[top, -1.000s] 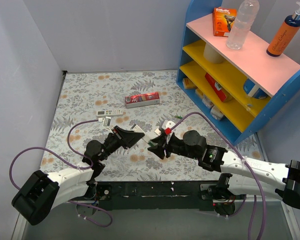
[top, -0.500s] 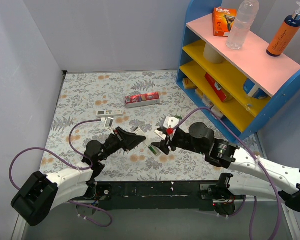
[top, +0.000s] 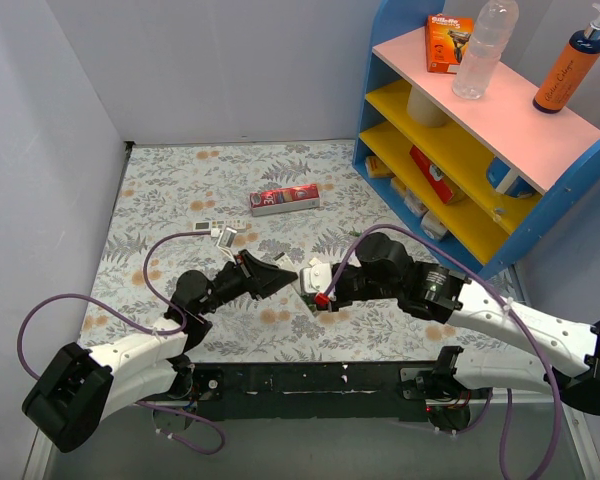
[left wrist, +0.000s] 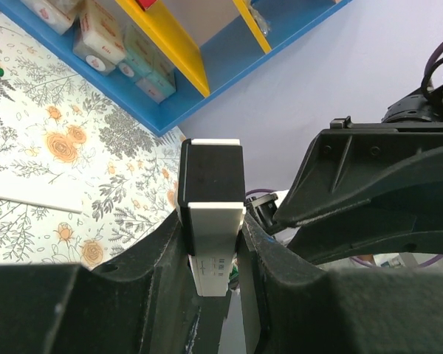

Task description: Load the batteries into the remote control

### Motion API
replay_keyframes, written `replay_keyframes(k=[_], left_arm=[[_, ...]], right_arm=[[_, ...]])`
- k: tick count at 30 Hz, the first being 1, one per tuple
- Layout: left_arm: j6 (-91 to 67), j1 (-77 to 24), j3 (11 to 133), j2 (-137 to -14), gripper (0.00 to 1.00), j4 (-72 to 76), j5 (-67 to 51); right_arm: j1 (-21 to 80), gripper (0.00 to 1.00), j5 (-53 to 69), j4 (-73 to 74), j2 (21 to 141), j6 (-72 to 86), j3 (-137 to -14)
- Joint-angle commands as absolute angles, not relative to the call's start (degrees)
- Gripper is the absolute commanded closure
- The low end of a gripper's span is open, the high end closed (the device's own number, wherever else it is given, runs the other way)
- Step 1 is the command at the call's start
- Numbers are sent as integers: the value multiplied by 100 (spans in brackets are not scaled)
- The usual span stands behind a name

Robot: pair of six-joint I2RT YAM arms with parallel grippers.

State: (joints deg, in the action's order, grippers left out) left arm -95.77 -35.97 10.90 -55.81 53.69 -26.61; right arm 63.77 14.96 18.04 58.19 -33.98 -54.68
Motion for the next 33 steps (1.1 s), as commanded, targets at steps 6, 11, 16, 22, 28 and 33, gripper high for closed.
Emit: replay_keyframes(k=[6,11,16,22,28,33], left_arm=[[-9404,-3604,1388,-5467,100,5107,-2865],[-9387,-3604,1415,-5458,100,5071,-2874],[-9395,-3604,1433,-5458,100,5071,-2892],[-9413,-3612,1441,-5458,100,5124,-2935],[-9448,-3612,1406,-5441,100,5203,-2944],[-9518,-3604,1371,-5440,100,5317,-2944]], right_arm=[[6381,67,1995,2390,6293,-4025,-6108],[6381,70,2039,2540,6468,-4061,-6205],[6381,72,2013,2584,6565,-4061,-6249],[6381,74,1951,2619,6662,-4052,-6249],[6372,78,1934,2602,6715,-3999,-6205],[6372,81,1934,2610,6724,-3973,-6135]])
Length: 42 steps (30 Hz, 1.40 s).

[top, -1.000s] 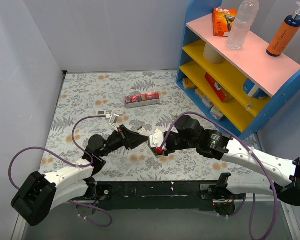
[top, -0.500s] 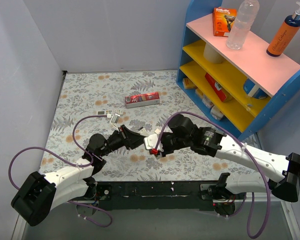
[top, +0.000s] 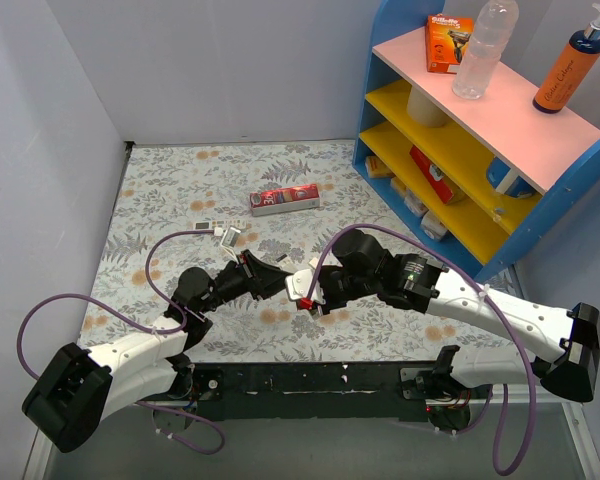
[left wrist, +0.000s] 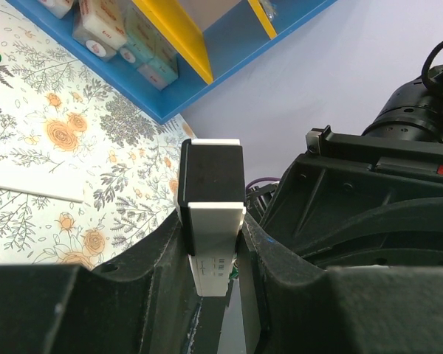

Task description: Load the batteries into the remote control

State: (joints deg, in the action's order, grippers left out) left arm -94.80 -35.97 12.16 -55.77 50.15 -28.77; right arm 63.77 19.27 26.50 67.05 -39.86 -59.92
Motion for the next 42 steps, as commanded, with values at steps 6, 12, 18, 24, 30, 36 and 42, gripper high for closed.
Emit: replay_keyframes(k=[6,12,18,24,30,36,42], left_arm=[[-9737,-3604,1275,-5432,100,5677,-2962],[-10036,-3612,1099,-5440,100,6345,-2936],[-10178,-3604,993,-5388,100,6811,-2944],[-10239,-3604,976,-5282,100,6864,-2874],[-10335,-3604,914,-5291,100,6829,-2778],[-10477,-3612,861,-5309,100,6847,-2646],[-10503,-3612,791,-5335,100,6609,-2496]], right_arm=[[6372,82,1942,2593,6724,-3885,-5933],[6372,83,1916,2479,6636,-3762,-5687],[6293,83,1881,2207,6452,-3648,-5309],[6214,83,1872,1741,6215,-3367,-4914],[6187,83,1749,1152,5986,-3182,-4545],[6187,77,1714,546,5836,-3042,-4202],[6187,69,1968,63,5740,-2734,-4113]])
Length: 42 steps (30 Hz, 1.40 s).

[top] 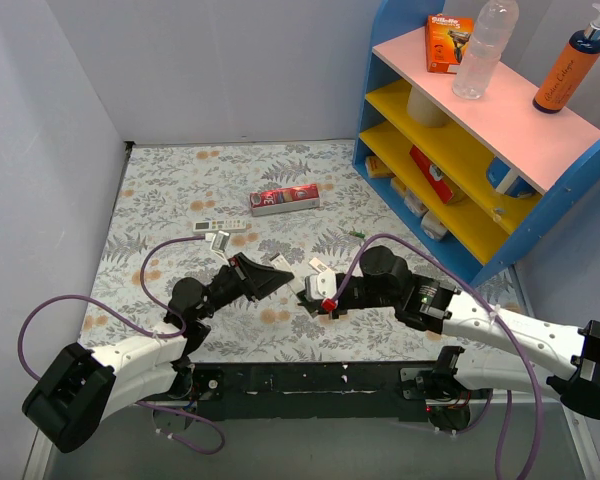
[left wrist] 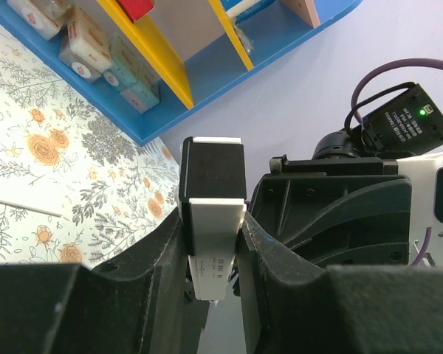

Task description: Load the batteries into the remote control

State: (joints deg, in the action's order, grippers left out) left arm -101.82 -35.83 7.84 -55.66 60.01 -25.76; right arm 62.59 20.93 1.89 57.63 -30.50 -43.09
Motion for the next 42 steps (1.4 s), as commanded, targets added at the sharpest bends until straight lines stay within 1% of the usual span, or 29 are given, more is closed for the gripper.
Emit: replay_keyframes(k=[1,3,9,11,16,19,24,30,33,37,42], left_arm=[[-10503,-3612,782,-5344,100,6575,-2453],[-10503,-3604,774,-5344,100,6557,-2435],[-10275,-3612,782,-5317,100,6171,-2294],[-10169,-3604,782,-5317,100,5960,-2207],[-9932,-3612,765,-5256,100,5582,-2022],[-9783,-3604,817,-5142,100,5160,-1785],[-9598,-3604,896,-4887,100,4274,-1258],[-9431,-3604,958,-4623,100,3815,-835],[-9422,-3604,976,-4544,100,3718,-738],[-9431,-3612,984,-4518,100,3674,-694],[-9475,-3604,1002,-4474,100,3648,-694]], right_arm=[[6187,68,1969,-139,5722,-2638,-4096],[6179,67,1960,-376,5695,-2523,-4052],[6188,59,1889,-598,5590,-2057,-4139],[6188,56,1925,-563,5581,-1891,-4192],[6188,46,1583,-510,5450,-1460,-4210],[6188,42,1380,-589,5291,-1196,-4105],[6231,41,976,-528,5177,-695,-4043],[6450,42,265,-510,5475,-89,-3964],[6617,43,-148,-510,5704,114,-3990],[6785,44,-351,-615,6011,246,-4043],[6952,44,-896,-606,6415,334,-4192]])
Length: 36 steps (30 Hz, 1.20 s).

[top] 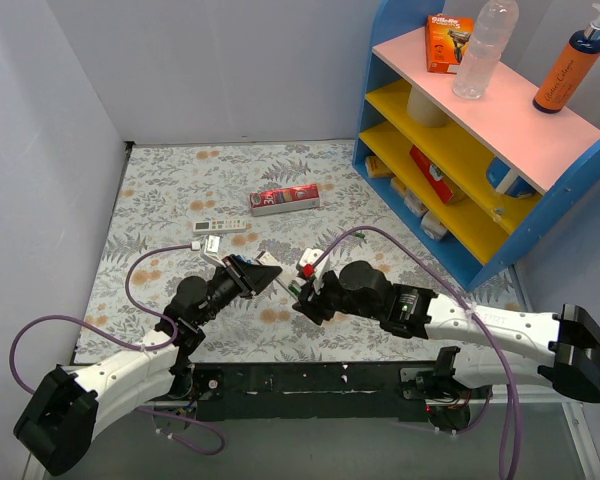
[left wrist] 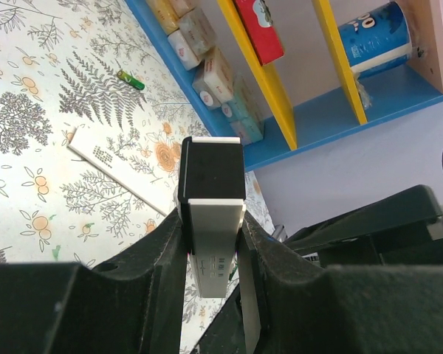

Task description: Load the batteries into the remote control

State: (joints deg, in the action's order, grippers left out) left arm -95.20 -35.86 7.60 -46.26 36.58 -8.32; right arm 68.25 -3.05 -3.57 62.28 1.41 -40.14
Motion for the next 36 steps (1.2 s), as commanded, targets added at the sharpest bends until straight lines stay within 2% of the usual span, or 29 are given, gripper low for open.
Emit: replay_keyframes(k=[1,15,21,27,36], left_arm=[[-9475,-3604,1002,-4456,100,3639,-686],[-9650,-3612,1134,-4342,100,3322,-528],[-9756,-3612,1204,-4280,100,3261,-492],[-9870,-3612,1222,-4280,100,3278,-431],[-10160,-3604,1257,-4333,100,3489,-439]], right_arm=[[6978,45,-957,-606,6460,343,-4227],[7795,46,-3049,-703,7417,387,-4684],[8086,55,-3744,-615,7866,457,-4904],[8314,70,-4113,-423,8261,501,-5185],[8438,74,-4640,-141,8692,676,-5440]])
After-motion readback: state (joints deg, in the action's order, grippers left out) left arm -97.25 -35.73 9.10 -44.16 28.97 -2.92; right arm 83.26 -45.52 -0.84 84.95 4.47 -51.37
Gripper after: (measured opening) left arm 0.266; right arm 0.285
